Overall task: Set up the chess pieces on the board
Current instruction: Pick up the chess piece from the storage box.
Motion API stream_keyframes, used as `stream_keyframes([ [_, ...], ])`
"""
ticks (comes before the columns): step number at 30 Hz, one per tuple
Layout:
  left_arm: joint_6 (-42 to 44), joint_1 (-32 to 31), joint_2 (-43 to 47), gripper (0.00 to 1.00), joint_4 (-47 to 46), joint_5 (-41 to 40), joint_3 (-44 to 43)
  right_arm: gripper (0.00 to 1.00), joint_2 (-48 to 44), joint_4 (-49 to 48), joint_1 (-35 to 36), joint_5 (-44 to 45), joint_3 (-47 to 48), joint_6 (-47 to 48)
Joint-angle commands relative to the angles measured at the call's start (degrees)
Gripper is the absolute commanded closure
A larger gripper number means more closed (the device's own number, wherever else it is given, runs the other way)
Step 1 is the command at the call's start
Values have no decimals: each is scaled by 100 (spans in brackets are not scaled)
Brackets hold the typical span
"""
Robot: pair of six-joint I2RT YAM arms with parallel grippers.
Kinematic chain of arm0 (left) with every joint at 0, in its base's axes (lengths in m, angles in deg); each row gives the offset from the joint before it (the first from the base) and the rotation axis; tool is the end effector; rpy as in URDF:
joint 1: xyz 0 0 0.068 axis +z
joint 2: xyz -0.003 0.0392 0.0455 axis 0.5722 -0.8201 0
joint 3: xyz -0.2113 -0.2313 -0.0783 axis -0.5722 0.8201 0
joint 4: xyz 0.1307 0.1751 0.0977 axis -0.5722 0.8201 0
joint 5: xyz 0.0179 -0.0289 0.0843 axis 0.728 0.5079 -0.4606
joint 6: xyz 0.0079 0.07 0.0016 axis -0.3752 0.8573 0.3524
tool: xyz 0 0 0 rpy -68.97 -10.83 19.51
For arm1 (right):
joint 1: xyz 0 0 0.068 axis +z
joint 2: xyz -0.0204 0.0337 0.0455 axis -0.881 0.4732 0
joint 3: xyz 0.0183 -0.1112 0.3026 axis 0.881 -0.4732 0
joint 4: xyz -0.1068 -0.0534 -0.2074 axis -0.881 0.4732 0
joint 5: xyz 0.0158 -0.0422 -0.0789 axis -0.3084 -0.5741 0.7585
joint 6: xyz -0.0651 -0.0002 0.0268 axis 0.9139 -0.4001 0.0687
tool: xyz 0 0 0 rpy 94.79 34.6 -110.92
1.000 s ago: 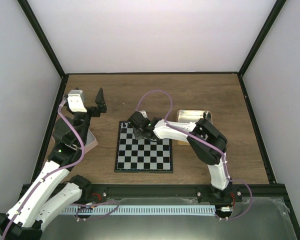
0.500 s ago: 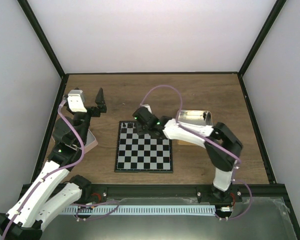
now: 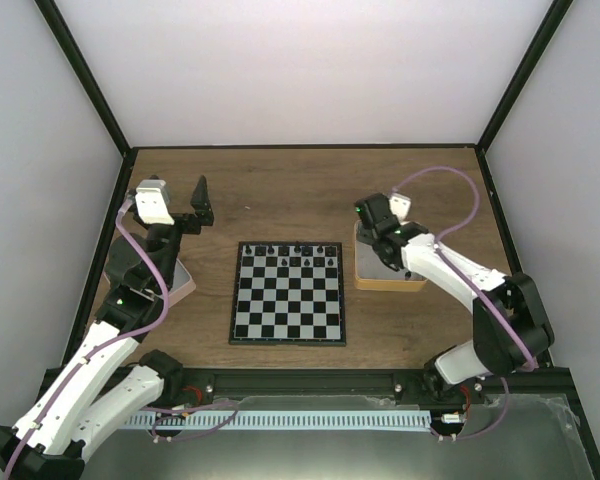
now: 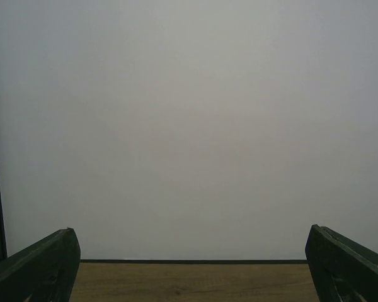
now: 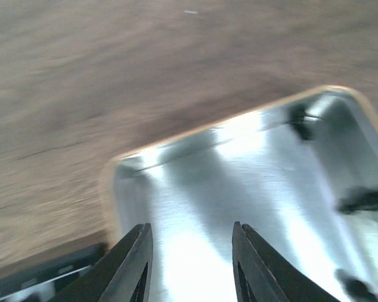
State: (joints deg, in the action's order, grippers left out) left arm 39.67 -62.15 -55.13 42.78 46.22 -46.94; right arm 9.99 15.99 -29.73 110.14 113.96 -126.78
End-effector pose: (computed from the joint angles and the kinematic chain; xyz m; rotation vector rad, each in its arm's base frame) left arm 0.1208 -0.0397 0.4123 0.0119 1.3831 -0.1744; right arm 0.2574 0.1312 0.2843 0.4057 2.3130 0.0644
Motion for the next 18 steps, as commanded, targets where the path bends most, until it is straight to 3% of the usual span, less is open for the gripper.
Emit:
stream_keyframes([
  [1,-28,31,31,0,-68,54,29,64,-143,475,-655,346,-471,-359],
  [11,-33,28,29,0,-70,60,25,77,474,-959,-1952,-772,-810,1195],
  [18,-11,27,38,0,-68,21,25,78,1063,-1174,-2213,-1027,-457,1555],
])
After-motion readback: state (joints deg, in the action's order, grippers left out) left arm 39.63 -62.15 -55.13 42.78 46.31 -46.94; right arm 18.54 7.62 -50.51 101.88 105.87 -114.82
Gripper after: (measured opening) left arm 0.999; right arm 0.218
